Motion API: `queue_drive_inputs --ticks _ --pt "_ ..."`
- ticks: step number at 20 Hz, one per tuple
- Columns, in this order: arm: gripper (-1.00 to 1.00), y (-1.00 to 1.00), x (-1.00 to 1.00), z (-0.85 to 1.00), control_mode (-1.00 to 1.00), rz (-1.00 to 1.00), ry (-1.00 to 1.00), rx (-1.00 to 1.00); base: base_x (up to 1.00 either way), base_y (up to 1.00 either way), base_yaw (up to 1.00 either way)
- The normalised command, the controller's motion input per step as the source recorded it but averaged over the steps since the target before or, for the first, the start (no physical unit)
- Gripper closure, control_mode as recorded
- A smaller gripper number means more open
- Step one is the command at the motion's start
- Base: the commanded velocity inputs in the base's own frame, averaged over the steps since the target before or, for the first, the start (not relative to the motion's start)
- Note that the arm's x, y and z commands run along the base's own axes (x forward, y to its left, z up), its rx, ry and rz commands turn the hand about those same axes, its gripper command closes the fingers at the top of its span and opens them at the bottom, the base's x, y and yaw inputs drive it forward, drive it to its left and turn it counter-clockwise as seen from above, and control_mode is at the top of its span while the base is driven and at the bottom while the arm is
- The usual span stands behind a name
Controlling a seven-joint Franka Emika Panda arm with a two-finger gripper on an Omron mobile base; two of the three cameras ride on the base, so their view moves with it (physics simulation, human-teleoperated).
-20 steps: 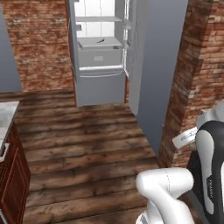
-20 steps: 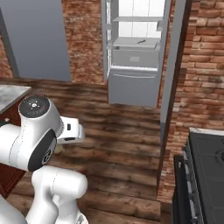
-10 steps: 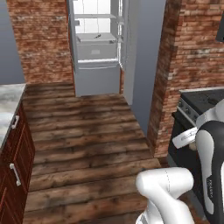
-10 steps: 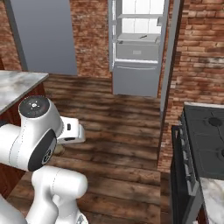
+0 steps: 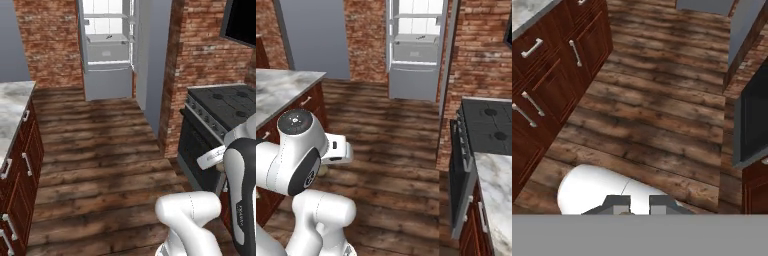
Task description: Retrieve the bottle and the shaker from the cabinet and place them next to the mixing bowl on the counter. Then add garlic from the fridge to the mixing bowl.
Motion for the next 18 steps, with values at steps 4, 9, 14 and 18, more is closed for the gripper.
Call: queue_drive_inputs --ticks 4,9,14,18 --pt "1.0 0.0 0.0 0.0 1.0 0.0 0.0 0.0 -1.0 0.0 0.0" --pt "1.0 0.0 0.0 0.0 1.0 0.0 0.0 0.0 -1.0 0.0 0.0" --pt "1.0 0.0 0.0 0.0 1.0 0.0 0.0 0.0 -1.0 0.0 0.0" --pt "1.0 0.0 0.0 0.0 1.0 0.0 0.0 0.0 -1.0 0.0 0.0"
